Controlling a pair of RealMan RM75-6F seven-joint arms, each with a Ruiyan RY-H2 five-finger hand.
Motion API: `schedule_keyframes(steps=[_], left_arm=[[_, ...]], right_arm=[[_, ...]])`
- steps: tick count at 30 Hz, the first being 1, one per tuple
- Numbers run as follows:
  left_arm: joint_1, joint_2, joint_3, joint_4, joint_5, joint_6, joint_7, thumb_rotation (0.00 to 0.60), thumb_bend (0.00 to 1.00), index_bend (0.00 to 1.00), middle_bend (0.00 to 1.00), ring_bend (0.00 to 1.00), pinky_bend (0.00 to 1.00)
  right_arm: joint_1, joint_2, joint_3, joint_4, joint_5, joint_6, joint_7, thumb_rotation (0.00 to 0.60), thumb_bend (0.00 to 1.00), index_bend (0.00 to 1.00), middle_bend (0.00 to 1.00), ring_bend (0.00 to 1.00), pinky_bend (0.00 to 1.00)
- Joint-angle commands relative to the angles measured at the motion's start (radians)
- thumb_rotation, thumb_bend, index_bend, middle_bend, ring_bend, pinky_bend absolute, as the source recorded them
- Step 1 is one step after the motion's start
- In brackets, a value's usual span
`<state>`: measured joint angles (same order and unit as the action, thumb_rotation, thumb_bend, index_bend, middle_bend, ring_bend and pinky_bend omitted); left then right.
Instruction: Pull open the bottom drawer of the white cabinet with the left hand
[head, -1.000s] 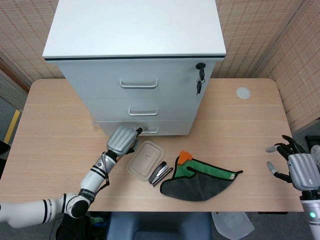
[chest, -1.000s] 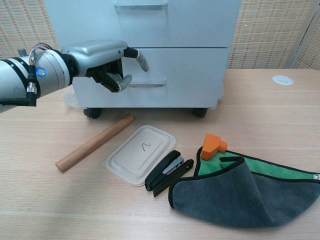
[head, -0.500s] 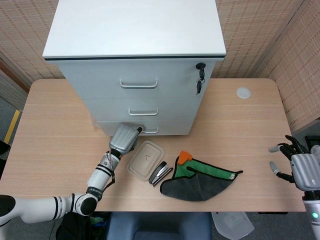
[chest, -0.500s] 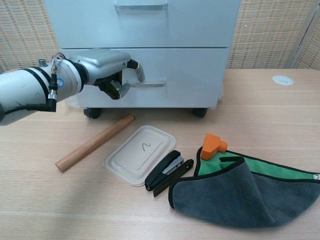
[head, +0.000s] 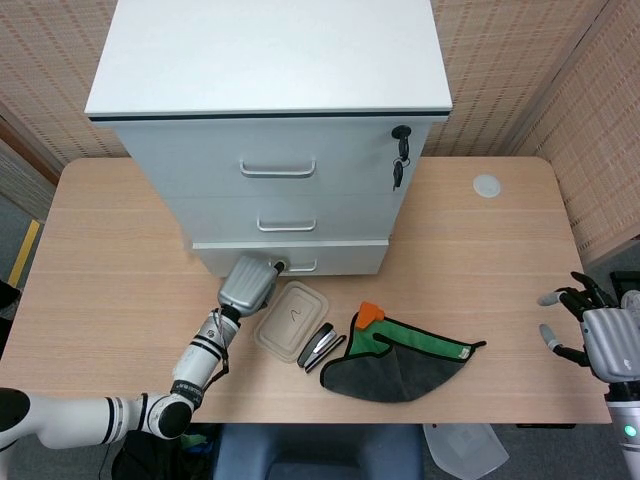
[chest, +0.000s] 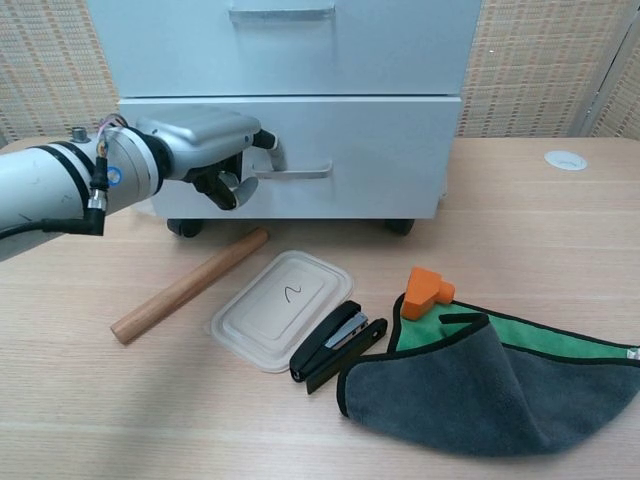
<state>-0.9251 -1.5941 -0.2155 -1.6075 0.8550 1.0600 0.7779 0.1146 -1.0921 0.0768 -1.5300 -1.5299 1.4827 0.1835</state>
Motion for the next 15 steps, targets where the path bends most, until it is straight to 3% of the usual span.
schedule_keyframes(steps=[1, 15], left_arm=[[0.007, 0.013, 0.015, -0.027, 0.004, 0.013, 0.005, 0.6, 0.59, 0.28, 1.0, 1.0, 1.0], [0.036, 0.049, 0.08, -0.149, -0.013, 0.074, 0.05, 0.6, 0.59, 0.29, 1.0, 1.0, 1.0]], right_arm=[[0.0, 0.0, -0.001, 0.0, 0.0, 0.0, -0.001, 0.6, 0.29, 0.4, 0.37, 0.26, 0.28], [0.001, -0.004, -0.003, 0.002, 0.002, -0.007, -0.005, 0.6, 0.29, 0.4, 0.37, 0.26, 0.28]])
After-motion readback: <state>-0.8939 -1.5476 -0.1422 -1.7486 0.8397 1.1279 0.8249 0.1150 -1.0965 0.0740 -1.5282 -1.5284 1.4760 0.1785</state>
